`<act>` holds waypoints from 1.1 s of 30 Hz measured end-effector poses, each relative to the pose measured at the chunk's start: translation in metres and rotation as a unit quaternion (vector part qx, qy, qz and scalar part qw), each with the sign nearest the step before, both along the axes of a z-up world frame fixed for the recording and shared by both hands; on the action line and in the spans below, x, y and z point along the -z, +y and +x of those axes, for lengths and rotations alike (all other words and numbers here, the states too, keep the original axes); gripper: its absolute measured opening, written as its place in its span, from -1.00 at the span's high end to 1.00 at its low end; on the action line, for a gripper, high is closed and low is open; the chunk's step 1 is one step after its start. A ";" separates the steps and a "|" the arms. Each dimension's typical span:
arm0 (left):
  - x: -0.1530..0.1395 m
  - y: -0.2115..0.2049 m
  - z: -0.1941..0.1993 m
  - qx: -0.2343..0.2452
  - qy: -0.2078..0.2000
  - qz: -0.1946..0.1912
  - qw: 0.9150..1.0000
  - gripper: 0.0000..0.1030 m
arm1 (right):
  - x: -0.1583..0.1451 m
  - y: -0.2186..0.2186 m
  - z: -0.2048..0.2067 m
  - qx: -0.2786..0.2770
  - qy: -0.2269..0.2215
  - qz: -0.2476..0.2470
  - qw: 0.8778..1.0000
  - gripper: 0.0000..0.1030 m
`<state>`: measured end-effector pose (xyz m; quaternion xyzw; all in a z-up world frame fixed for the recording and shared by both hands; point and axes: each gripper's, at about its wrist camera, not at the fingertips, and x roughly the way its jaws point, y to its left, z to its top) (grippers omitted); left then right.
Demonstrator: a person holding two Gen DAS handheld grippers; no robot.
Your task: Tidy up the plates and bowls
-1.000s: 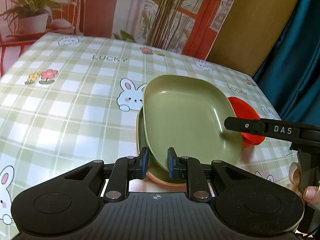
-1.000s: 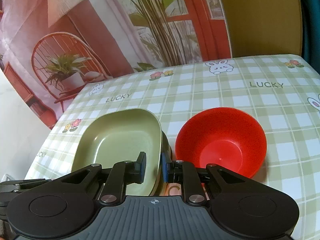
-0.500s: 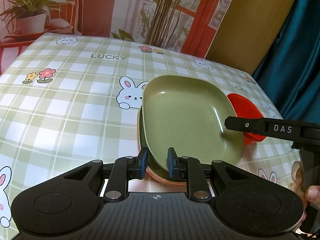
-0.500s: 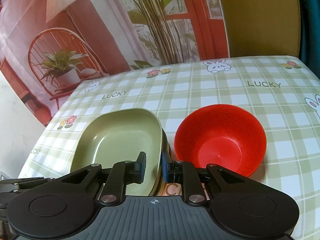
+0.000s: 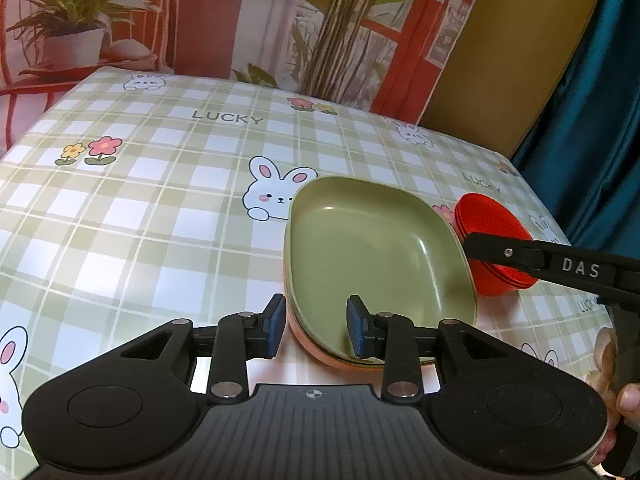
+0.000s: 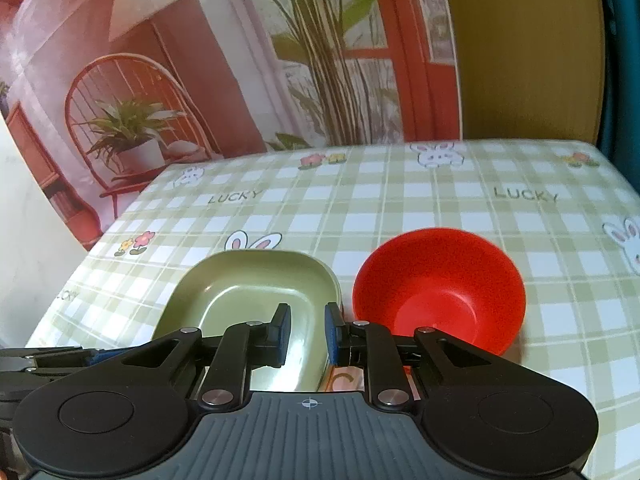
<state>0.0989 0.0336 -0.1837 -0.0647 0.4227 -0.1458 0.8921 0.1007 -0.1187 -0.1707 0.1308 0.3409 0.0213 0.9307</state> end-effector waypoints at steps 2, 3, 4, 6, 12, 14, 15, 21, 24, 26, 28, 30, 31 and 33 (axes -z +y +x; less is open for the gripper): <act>0.000 0.002 -0.001 -0.006 -0.002 -0.006 1.000 0.32 | -0.001 0.003 -0.003 -0.004 -0.006 -0.010 1.000 0.63; -0.001 0.002 -0.002 -0.009 -0.004 -0.008 1.000 0.32 | -0.001 0.005 -0.003 -0.007 -0.008 -0.015 1.000 0.59; -0.001 0.002 -0.002 -0.011 -0.007 -0.009 1.000 0.31 | -0.001 0.007 -0.004 -0.009 -0.010 -0.022 1.000 0.59; -0.003 0.001 -0.005 -0.013 -0.014 -0.006 1.000 0.31 | -0.002 0.009 -0.006 -0.013 -0.017 -0.033 0.999 0.59; -0.011 -0.001 -0.014 -0.018 -0.048 0.000 0.999 0.31 | -0.006 0.017 -0.019 -0.025 -0.046 -0.052 0.997 0.59; -0.013 0.000 -0.016 -0.022 -0.055 0.001 0.998 0.31 | -0.006 0.019 -0.022 -0.028 -0.053 -0.053 0.997 0.59; -0.013 0.000 -0.017 -0.025 -0.057 0.002 0.998 0.31 | -0.005 0.019 -0.023 -0.029 -0.055 -0.051 0.997 0.59; -0.012 -0.001 -0.017 -0.029 -0.057 0.009 0.998 0.31 | -0.004 0.013 -0.026 -0.021 -0.059 -0.040 0.997 0.59; -0.011 -0.003 -0.017 -0.028 -0.056 0.013 0.998 0.31 | -0.003 0.009 -0.026 -0.016 -0.059 -0.034 0.998 0.59; -0.011 -0.004 -0.018 -0.027 -0.055 0.016 0.998 0.31 | -0.002 0.006 -0.026 -0.013 -0.058 -0.030 0.998 0.59; -0.011 -0.004 -0.018 -0.026 -0.055 0.018 0.998 0.31 | -0.002 0.004 -0.025 -0.010 -0.059 -0.028 0.998 0.58; -0.011 -0.005 -0.016 -0.026 -0.054 0.022 0.998 0.31 | -0.003 0.000 -0.024 -0.007 -0.062 -0.028 0.998 0.58; -0.011 -0.005 -0.016 -0.025 -0.054 0.024 0.998 0.31 | -0.003 -0.002 -0.023 -0.004 -0.064 -0.028 0.998 0.58; -0.013 -0.005 -0.013 -0.025 -0.056 0.028 0.998 0.31 | -0.006 -0.007 -0.020 0.000 -0.068 -0.029 0.997 0.58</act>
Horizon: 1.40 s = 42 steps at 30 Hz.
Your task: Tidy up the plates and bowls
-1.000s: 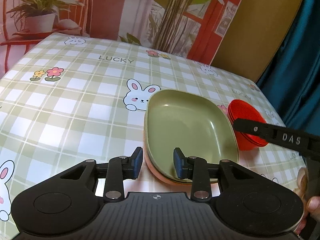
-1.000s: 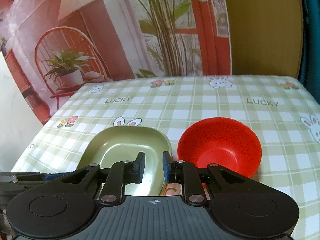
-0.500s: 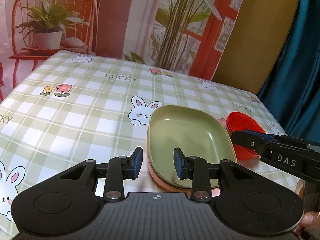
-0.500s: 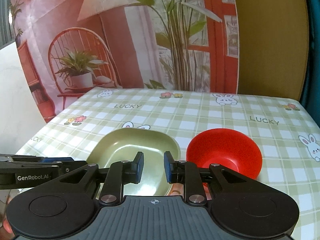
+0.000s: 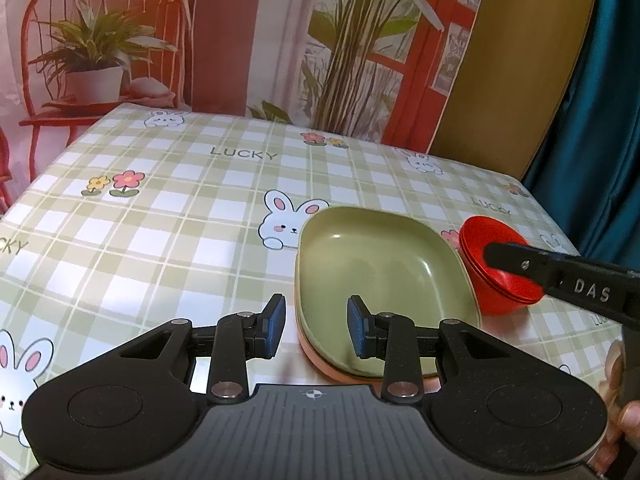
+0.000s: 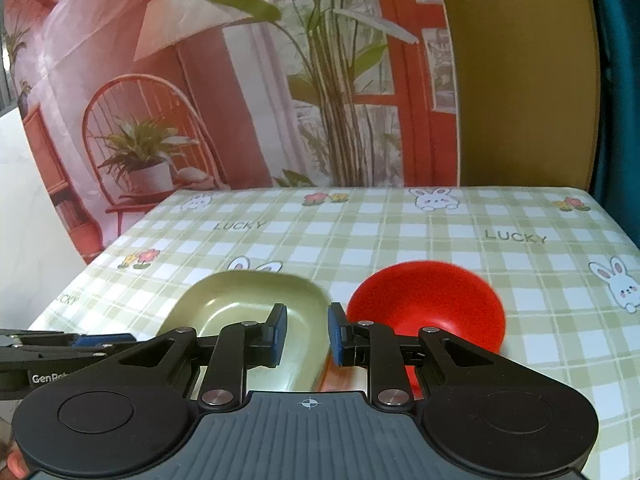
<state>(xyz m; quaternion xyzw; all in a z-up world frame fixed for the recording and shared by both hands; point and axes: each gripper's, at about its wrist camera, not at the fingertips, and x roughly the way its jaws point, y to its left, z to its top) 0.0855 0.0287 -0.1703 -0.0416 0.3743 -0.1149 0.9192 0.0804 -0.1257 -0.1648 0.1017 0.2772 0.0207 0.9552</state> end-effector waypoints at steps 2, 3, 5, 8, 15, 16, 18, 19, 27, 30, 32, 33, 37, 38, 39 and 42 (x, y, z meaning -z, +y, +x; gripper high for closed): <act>-0.004 -0.001 0.003 -0.001 -0.005 0.006 1.000 0.31 | -0.004 -0.007 0.003 0.005 -0.006 -0.001 1.000 0.58; -0.006 -0.001 0.005 -0.001 -0.007 0.008 1.000 0.31 | -0.005 -0.010 0.005 0.007 -0.009 -0.002 1.000 0.58; -0.010 -0.003 0.009 0.000 -0.011 0.012 1.000 0.31 | -0.008 -0.018 0.009 0.011 -0.012 -0.002 1.000 0.58; -0.017 -0.008 0.017 0.006 -0.017 0.018 1.000 0.31 | -0.009 -0.030 0.015 0.018 -0.015 -0.003 1.000 0.58; -0.034 -0.030 0.038 0.018 -0.028 0.020 0.999 0.24 | -0.009 -0.061 0.024 0.032 -0.012 -0.012 0.999 0.58; -0.035 -0.034 0.041 0.021 -0.029 0.019 0.999 0.21 | -0.009 -0.067 0.025 0.034 -0.011 -0.013 0.999 0.58; -0.037 -0.042 0.046 0.027 -0.030 0.018 0.999 0.19 | -0.009 -0.074 0.026 0.039 -0.008 -0.011 0.999 0.58; -0.037 -0.046 0.049 0.031 -0.030 0.018 0.999 0.19 | -0.009 -0.078 0.026 0.041 -0.006 -0.009 0.999 0.58; -0.032 -0.076 0.060 0.057 -0.025 0.020 0.998 0.14 | -0.006 -0.099 0.027 0.049 0.001 -0.012 0.999 0.47; -0.029 -0.083 0.061 0.064 -0.022 0.023 0.997 0.12 | -0.004 -0.104 0.028 0.051 0.005 -0.012 0.999 0.46; -0.027 -0.087 0.062 0.067 -0.019 0.024 0.997 0.09 | -0.002 -0.107 0.028 0.052 0.009 -0.010 0.999 0.45; -0.026 -0.089 0.062 0.069 -0.018 0.025 0.997 0.05 | -0.002 -0.108 0.029 0.052 0.010 -0.010 0.999 0.44; -0.023 -0.094 0.064 0.069 -0.014 0.025 0.997 0.01 | 0.001 -0.112 0.028 0.050 0.016 -0.011 0.999 0.42; -0.023 -0.095 0.065 0.069 -0.013 0.025 0.997 0.01 | 0.001 -0.113 0.029 0.050 0.017 -0.011 0.999 0.42; -0.023 -0.095 0.066 0.069 -0.013 0.025 0.997 0.00 | 0.001 -0.113 0.029 0.050 0.017 -0.010 0.999 0.41; -0.021 -0.098 0.067 0.071 -0.011 0.026 0.997 0.00 | 0.003 -0.116 0.029 0.052 0.019 -0.008 0.998 0.40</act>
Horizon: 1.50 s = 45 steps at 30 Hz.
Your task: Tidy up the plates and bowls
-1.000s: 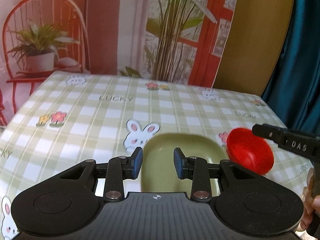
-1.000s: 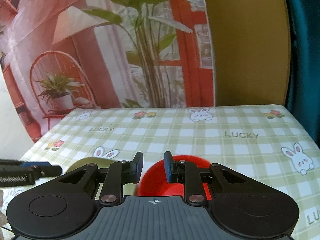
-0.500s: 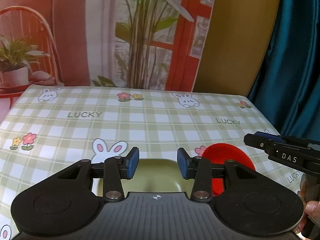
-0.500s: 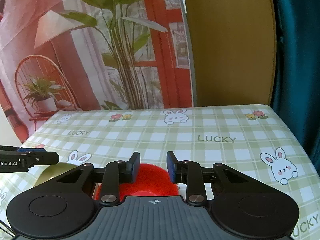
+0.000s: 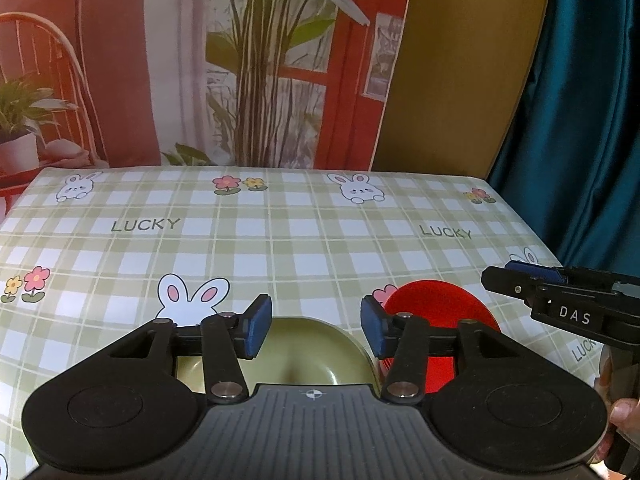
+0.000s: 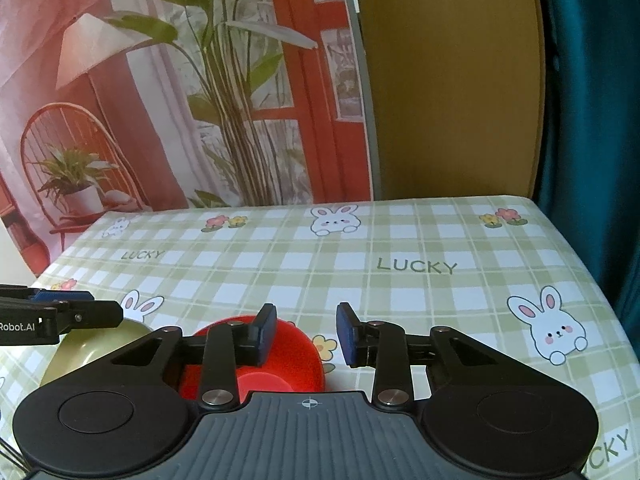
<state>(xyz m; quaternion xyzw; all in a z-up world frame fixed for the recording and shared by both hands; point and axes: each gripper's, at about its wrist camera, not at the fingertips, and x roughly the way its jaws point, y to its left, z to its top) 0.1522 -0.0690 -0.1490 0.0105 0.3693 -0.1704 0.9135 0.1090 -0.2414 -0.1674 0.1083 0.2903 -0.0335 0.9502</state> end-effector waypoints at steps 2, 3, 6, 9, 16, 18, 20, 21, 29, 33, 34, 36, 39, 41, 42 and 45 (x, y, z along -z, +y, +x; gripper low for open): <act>0.001 -0.002 0.001 0.002 0.002 0.001 1.000 0.00 | 0.001 -0.001 -0.001 0.001 0.002 0.002 1.000 0.39; 0.002 -0.003 0.001 0.003 0.004 0.001 1.000 0.00 | 0.002 -0.002 -0.001 0.002 0.003 0.004 1.000 0.39; 0.004 -0.005 0.001 0.007 0.009 0.003 1.000 -0.01 | 0.005 -0.003 -0.003 0.004 0.007 0.008 1.000 0.39; 0.006 -0.008 0.001 0.013 0.012 0.004 1.000 -0.01 | 0.009 -0.004 -0.004 0.005 0.011 0.011 1.000 0.38; 0.009 -0.015 0.002 0.026 0.018 0.006 0.999 -0.01 | 0.020 -0.007 -0.005 0.009 0.023 0.026 0.999 0.37; 0.012 -0.018 0.002 0.032 0.023 0.006 0.999 -0.01 | 0.024 -0.008 -0.005 0.008 0.029 0.030 0.999 0.36; 0.015 -0.022 0.002 0.040 0.028 0.008 0.999 -0.01 | 0.030 -0.008 -0.005 0.007 0.036 0.041 0.998 0.36; 0.017 -0.024 0.001 0.044 0.030 0.010 0.999 -0.01 | 0.033 -0.008 -0.006 0.007 0.040 0.047 0.998 0.36; 0.030 -0.037 -0.006 0.070 0.040 0.017 0.997 -0.01 | 0.052 -0.010 -0.010 0.009 0.055 0.089 0.994 0.57; 0.031 -0.041 -0.010 0.076 0.034 0.015 0.996 -0.01 | 0.054 -0.012 -0.012 0.010 0.050 0.101 0.994 0.62; 0.032 -0.041 -0.010 0.078 0.036 0.011 0.996 0.00 | 0.055 -0.012 -0.012 0.009 0.049 0.102 0.994 0.63; 0.032 -0.041 -0.011 0.082 0.038 0.004 0.996 0.01 | 0.055 -0.012 -0.013 0.008 0.046 0.105 0.993 0.67; 0.034 -0.042 -0.011 0.080 0.037 0.003 0.996 0.07 | 0.055 -0.013 -0.013 0.010 0.045 0.110 0.993 0.67; 0.034 -0.041 -0.010 0.080 0.040 0.001 0.996 0.09 | 0.056 -0.013 -0.014 0.011 0.044 0.111 0.993 0.67; 0.035 -0.041 -0.009 0.080 0.041 0.000 0.996 0.12 | 0.056 -0.013 -0.014 0.011 0.044 0.111 0.993 0.67; 0.036 -0.041 -0.008 0.080 0.042 -0.002 0.996 0.16 | 0.056 -0.013 -0.015 0.011 0.044 0.111 0.993 0.67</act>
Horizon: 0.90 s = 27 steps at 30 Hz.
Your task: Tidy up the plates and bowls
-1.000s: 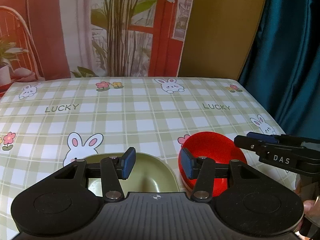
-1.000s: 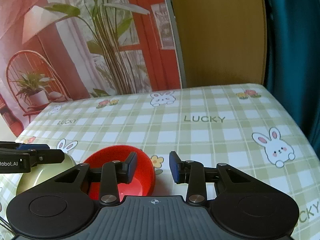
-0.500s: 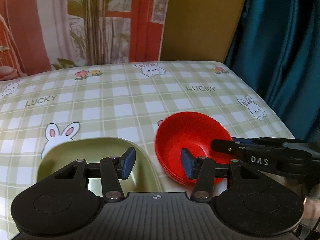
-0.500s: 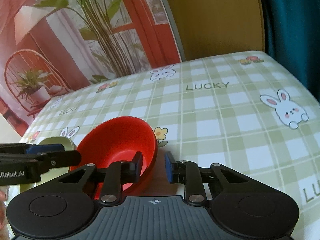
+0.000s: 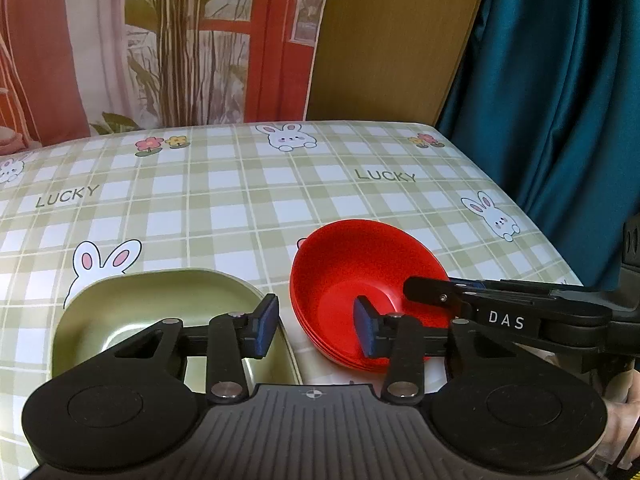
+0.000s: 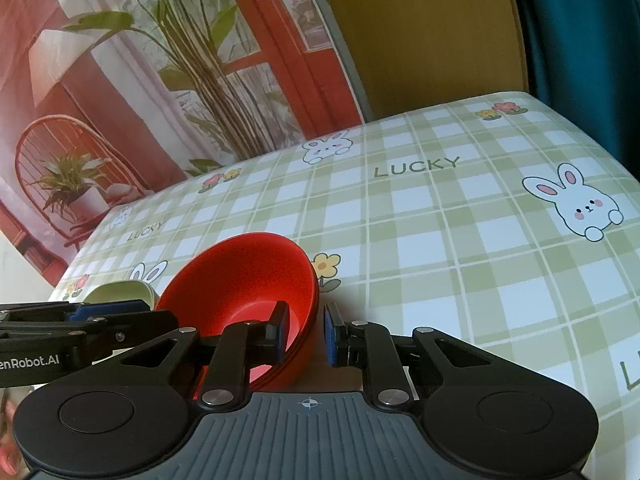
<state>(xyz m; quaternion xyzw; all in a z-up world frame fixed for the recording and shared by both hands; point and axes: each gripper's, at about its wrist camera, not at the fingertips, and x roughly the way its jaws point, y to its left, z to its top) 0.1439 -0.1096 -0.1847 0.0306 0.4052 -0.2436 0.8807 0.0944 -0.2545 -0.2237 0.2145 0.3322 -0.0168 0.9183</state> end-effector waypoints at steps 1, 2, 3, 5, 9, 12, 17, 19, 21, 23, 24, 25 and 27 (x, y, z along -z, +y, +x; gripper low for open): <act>0.000 0.000 0.000 0.000 -0.001 0.000 1.000 0.16 | 0.000 0.000 0.000 0.000 0.000 0.000 1.000 0.67; 0.001 0.000 0.001 0.000 -0.001 0.000 1.000 0.16 | 0.000 0.000 0.000 0.001 0.000 0.000 1.000 0.67; 0.001 -0.001 0.001 -0.001 -0.002 -0.001 1.000 0.16 | 0.000 -0.001 -0.001 0.002 0.001 0.000 1.000 0.67; 0.001 0.000 0.002 -0.002 -0.001 -0.004 1.000 0.16 | 0.001 -0.002 -0.001 0.005 0.001 0.001 1.000 0.67; 0.002 -0.001 0.003 0.004 0.003 -0.008 1.000 0.25 | 0.003 -0.005 -0.002 0.009 0.002 0.003 1.000 0.67; 0.004 -0.005 0.002 0.010 0.003 -0.006 1.000 0.25 | 0.004 -0.006 -0.002 0.010 0.001 0.006 1.000 0.67; 0.009 -0.008 0.001 0.014 0.008 0.002 1.000 0.32 | 0.005 -0.007 -0.002 0.010 0.003 0.007 1.000 0.67; 0.013 -0.008 0.002 0.016 0.020 -0.001 1.000 0.40 | 0.006 -0.008 -0.002 0.011 0.004 0.008 1.000 0.67; 0.016 -0.009 0.003 0.016 0.026 0.001 1.000 0.40 | 0.007 -0.008 -0.003 0.012 0.003 0.009 1.000 0.67; 0.020 -0.011 0.003 0.017 0.029 0.007 0.999 0.40 | 0.007 -0.008 -0.003 0.012 0.003 0.009 1.000 0.67; 0.021 -0.011 0.003 0.017 0.028 0.009 0.999 0.40 | 0.007 -0.008 -0.003 0.012 0.003 0.010 1.000 0.67; 0.021 -0.012 0.003 0.017 0.026 0.012 0.999 0.40 | 0.007 -0.008 -0.003 0.013 0.004 0.010 1.000 0.67; 0.021 -0.011 0.002 0.016 0.025 0.010 1.000 0.43 | 0.007 -0.007 -0.003 0.015 0.005 0.012 1.000 0.72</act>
